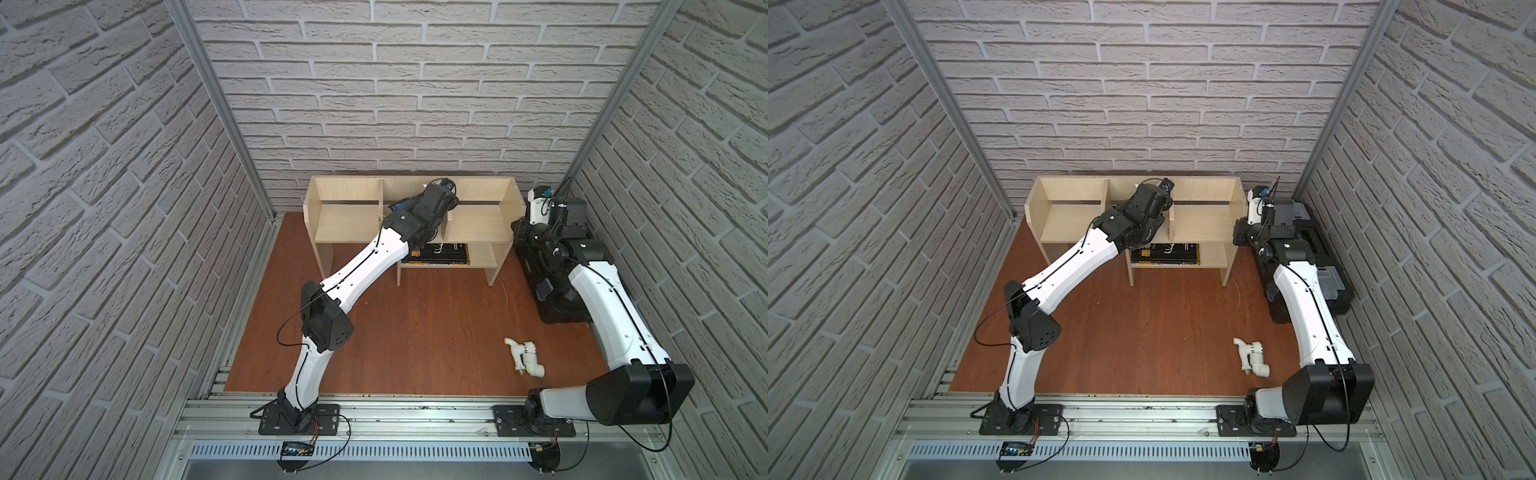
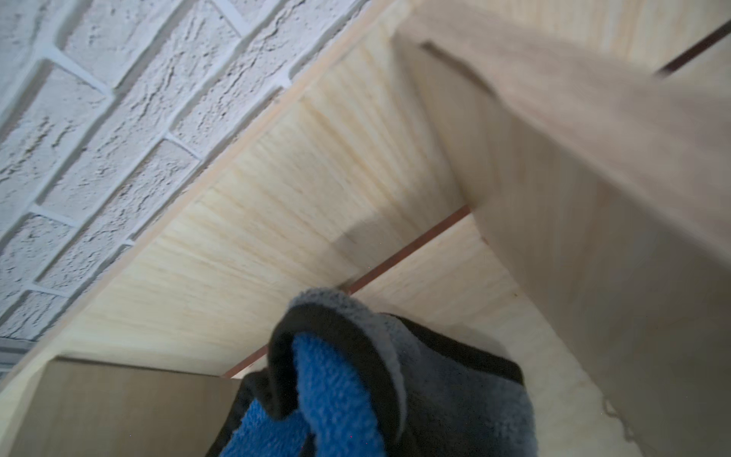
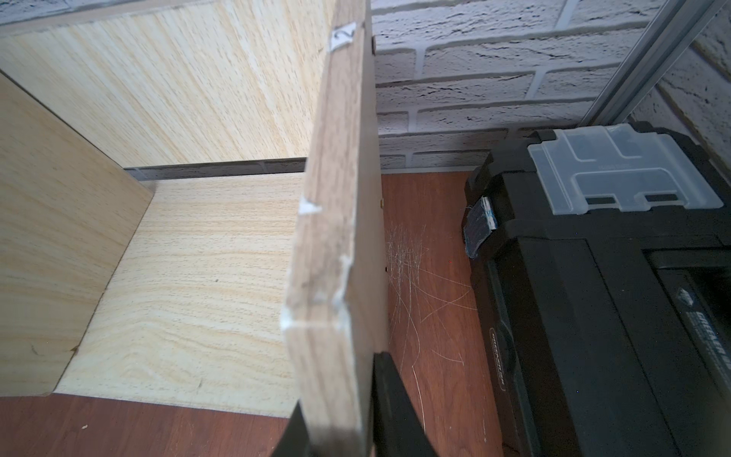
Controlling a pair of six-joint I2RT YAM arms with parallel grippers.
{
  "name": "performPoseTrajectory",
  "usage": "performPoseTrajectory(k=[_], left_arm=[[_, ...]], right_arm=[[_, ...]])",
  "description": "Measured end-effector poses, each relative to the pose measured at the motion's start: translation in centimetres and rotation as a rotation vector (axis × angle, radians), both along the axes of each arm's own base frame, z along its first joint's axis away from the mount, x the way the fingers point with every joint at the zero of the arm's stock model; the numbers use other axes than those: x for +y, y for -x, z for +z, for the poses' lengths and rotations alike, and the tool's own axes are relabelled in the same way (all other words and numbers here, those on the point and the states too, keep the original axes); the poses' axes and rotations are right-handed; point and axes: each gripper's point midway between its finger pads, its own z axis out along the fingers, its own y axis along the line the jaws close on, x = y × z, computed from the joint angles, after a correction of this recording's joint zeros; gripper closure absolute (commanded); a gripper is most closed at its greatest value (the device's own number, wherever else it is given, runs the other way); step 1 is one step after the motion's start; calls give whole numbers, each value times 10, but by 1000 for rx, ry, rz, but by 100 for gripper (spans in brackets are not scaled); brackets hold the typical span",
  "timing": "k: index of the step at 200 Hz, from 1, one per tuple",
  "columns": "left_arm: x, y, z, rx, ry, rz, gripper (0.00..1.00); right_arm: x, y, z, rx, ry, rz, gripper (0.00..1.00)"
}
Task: Wipe the bookshelf clean with a cloth
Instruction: Wipe the dust from the shelf.
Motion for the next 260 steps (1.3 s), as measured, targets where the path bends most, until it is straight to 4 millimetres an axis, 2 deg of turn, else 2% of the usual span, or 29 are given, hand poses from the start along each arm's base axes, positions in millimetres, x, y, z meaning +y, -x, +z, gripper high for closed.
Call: performPoseTrajectory(k=[43,66,91,127,155,199,244,260], left_arm=[[-27,3,-13,74,190,-104,100],[-29,4,-13,90,267,-116,100],[-13,-1,-8,81,298,-69,100],[37,-8,-13,72,277,55,100],[45,-9,-14,56,283,69,100],[30,-7,-12,57,326,27,100],[-12,1,-9,76,403,-81,100],[-21,4,-11,88,417,-106,100]], right_arm=[[0,0,0,0,-1,0,97],[0,0,0,0,-1,0,98],[0,0,0,-1,-2,2,97],[0,-1,0,-10,-5,5,97],[2,-3,0,-26,-15,13,97],[2,-3,0,-29,-20,13,97],[2,-3,0,-28,-20,13,97],[2,-3,0,-28,-20,13,85]])
